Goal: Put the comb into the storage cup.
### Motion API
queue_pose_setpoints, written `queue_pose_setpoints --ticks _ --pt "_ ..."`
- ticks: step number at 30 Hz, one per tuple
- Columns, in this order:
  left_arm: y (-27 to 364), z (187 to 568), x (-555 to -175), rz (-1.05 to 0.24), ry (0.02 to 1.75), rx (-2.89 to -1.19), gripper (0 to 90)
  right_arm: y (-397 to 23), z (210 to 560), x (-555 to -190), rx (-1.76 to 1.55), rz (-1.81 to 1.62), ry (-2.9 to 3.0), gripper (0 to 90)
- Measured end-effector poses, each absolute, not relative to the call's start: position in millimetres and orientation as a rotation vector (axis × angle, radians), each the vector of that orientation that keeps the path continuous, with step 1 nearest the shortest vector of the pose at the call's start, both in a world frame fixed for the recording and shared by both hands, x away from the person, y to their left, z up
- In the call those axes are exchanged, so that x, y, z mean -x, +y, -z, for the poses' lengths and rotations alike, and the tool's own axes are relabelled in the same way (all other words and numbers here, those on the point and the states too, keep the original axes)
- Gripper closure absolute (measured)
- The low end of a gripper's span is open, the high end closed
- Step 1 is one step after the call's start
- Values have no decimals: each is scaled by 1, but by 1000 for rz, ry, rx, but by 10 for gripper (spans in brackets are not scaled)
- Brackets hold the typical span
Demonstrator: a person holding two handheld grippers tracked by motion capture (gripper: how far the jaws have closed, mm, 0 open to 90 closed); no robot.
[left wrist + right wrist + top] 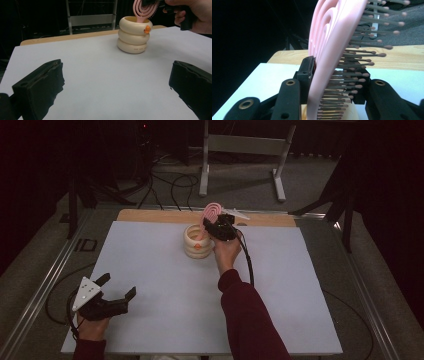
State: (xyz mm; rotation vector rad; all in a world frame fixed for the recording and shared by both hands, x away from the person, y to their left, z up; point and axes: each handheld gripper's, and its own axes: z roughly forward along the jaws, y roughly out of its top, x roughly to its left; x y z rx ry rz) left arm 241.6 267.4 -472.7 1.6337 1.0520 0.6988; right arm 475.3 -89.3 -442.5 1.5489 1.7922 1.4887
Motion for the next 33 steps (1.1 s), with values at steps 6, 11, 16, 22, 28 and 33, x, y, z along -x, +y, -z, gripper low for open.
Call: queue_pose_setpoints --ticks 6,11,16,22,28,33 --pt "267 473 -242 -699 1052 -1633 2 -89 442 -475 -1547 -1475 1793 610" --pt "268 473 -242 -699 1053 -1631 2 -89 442 -475 -1545 -1471 1797 609" --pt "268 473 -242 -699 1052 -1632 2 -93 442 -476 -1557 -1432 1794 595" --pt "267 473 -242 -697 1052 -1633 2 -95 441 -475 -1550 -1417 1802 586" --pt "267 473 -242 -696 1051 -1633 2 -94 442 -475 -1527 -1397 1817 560" --pt "267 474 -242 -695 1052 -1635 2 -94 442 -475 -1507 -1384 1832 545"
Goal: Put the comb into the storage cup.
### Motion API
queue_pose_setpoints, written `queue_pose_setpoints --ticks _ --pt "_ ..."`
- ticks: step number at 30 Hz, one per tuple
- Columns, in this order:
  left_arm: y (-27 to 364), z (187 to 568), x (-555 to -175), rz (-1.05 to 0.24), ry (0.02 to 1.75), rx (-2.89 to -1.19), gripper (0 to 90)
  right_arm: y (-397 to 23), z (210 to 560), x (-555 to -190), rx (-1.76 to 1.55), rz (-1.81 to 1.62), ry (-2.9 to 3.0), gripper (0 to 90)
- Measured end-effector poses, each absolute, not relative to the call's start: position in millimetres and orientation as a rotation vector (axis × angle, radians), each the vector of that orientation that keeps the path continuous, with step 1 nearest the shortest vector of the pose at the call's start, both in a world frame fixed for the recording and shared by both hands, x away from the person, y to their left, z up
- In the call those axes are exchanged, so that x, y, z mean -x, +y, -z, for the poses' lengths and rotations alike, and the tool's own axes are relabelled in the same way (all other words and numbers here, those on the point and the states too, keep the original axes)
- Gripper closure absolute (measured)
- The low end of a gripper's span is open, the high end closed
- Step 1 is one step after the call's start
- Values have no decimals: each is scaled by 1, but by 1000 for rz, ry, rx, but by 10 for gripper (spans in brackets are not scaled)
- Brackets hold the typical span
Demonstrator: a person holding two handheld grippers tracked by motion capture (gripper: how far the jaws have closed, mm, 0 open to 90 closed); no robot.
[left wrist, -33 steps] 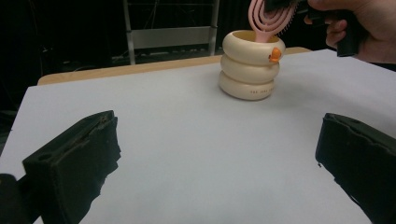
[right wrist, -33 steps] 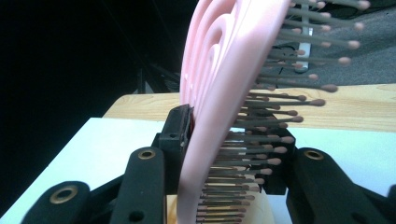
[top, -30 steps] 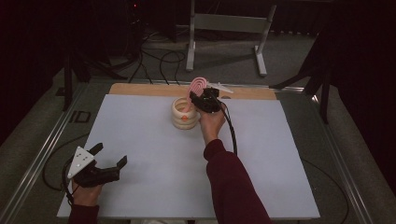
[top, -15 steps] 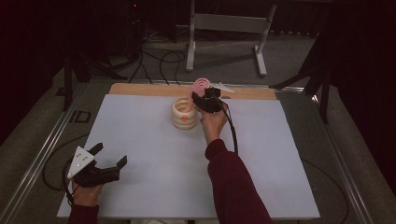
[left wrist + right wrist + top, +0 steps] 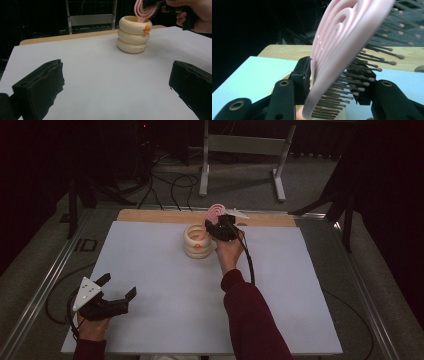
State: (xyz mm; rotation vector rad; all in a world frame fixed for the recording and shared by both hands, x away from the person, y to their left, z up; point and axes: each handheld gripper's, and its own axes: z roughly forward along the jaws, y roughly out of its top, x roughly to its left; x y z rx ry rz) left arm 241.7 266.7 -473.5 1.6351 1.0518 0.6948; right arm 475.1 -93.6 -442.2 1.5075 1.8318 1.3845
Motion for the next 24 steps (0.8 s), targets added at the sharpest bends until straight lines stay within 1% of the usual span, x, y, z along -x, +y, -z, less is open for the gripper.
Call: queue_pose_setpoints --ticks 8,12,18,20,24 --pt "266 474 -242 -693 1051 -1637 2 -95 442 -475 -1483 -1374 1862 503" --pt "265 474 -242 -691 1052 -1638 2 -96 441 -475 -1480 -1383 1868 498" --pt "265 475 -242 -691 1051 -1642 2 -98 440 -474 -1480 -1374 1896 405" --pt "265 475 -242 -691 1051 -1643 2 -99 441 -475 -1471 -1379 1922 355" --pt "265 475 -243 -690 1053 -1643 3 -98 441 -473 -1433 -1362 1982 291"
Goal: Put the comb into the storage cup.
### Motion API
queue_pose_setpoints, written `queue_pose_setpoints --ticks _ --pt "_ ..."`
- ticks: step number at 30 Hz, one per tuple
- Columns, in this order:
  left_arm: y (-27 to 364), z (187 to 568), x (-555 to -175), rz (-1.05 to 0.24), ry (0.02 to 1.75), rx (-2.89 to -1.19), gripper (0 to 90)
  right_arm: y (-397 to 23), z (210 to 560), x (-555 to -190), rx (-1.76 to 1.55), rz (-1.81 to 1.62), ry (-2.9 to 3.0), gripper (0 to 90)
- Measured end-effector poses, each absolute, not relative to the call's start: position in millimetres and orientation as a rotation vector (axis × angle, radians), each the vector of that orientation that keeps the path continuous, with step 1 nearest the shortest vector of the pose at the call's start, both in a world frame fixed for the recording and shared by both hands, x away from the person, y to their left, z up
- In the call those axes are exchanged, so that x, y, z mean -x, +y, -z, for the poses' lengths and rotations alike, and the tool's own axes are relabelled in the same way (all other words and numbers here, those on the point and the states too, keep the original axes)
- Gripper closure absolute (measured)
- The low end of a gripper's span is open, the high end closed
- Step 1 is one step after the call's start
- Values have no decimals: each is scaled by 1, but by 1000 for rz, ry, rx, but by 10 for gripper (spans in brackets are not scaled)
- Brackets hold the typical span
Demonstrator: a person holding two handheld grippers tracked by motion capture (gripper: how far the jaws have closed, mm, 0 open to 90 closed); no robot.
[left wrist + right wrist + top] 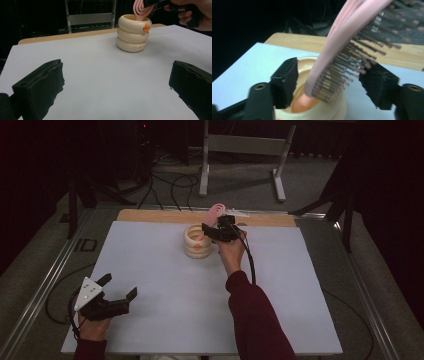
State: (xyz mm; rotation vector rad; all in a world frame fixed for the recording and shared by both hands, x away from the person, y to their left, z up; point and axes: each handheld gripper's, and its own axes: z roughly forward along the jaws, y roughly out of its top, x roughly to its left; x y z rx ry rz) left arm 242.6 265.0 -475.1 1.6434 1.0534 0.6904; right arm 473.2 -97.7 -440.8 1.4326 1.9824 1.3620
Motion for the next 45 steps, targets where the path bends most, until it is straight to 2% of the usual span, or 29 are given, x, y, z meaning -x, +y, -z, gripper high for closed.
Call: queue_pose_setpoints --ticks 7,15,45 --pt "265 475 -243 -692 1052 -1643 2 -100 439 -472 -1439 -1339 2022 179" --pt "264 474 -242 -693 1052 -1640 2 -105 442 -465 -1431 -1298 2062 126" --pt "261 476 -244 -689 1049 -1654 2 -136 425 -439 -1276 -1229 2133 111"
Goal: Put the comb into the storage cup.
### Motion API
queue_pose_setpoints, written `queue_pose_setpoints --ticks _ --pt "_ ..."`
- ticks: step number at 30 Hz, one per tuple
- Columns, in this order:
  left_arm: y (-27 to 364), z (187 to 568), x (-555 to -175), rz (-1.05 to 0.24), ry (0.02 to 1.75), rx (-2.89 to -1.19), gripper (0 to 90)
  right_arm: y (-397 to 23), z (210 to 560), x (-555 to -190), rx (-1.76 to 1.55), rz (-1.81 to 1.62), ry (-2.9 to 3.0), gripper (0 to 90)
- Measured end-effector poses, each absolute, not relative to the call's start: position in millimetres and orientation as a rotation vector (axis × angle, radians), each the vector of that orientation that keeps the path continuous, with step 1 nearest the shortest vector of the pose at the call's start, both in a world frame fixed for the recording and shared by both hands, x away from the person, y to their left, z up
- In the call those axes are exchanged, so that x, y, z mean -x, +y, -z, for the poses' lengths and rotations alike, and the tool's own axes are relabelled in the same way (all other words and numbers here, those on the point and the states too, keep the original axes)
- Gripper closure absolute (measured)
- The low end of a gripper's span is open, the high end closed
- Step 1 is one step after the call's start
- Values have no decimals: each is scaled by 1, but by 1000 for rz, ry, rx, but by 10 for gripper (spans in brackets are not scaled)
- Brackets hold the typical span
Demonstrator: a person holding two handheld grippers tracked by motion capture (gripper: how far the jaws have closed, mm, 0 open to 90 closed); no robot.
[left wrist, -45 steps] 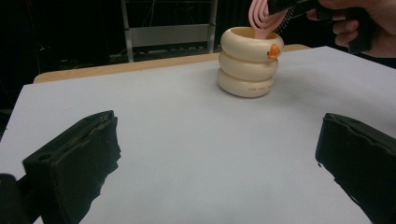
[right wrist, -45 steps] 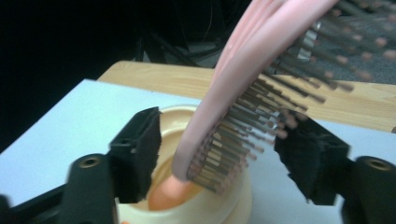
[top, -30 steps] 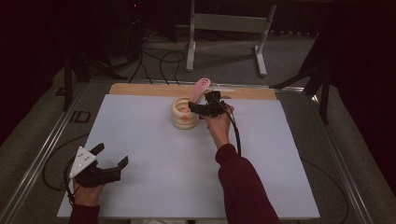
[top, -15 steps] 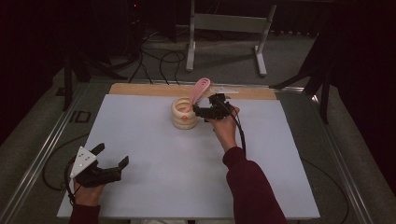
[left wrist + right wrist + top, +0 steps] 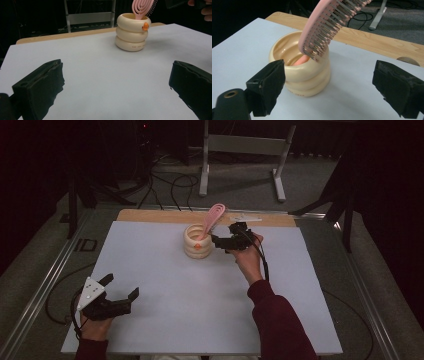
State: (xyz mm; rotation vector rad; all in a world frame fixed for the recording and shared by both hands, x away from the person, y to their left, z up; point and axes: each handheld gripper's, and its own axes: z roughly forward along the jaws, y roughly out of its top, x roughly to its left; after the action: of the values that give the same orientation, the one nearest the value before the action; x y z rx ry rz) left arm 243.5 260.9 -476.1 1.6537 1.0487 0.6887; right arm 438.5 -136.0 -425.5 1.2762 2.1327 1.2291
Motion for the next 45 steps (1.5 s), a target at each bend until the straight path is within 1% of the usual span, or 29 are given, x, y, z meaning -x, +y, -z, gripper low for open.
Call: queue_pose_setpoints --ticks 9,24,45 --pt "260 477 -244 -687 1048 -1655 2 -139 423 -432 -1227 -1202 2159 107" --pt "260 476 -244 -689 1049 -1654 2 -158 428 -419 -1171 -1142 2199 100" --pt "259 476 -244 -687 1049 -1655 2 -178 444 -396 -1117 -1120 2227 100"
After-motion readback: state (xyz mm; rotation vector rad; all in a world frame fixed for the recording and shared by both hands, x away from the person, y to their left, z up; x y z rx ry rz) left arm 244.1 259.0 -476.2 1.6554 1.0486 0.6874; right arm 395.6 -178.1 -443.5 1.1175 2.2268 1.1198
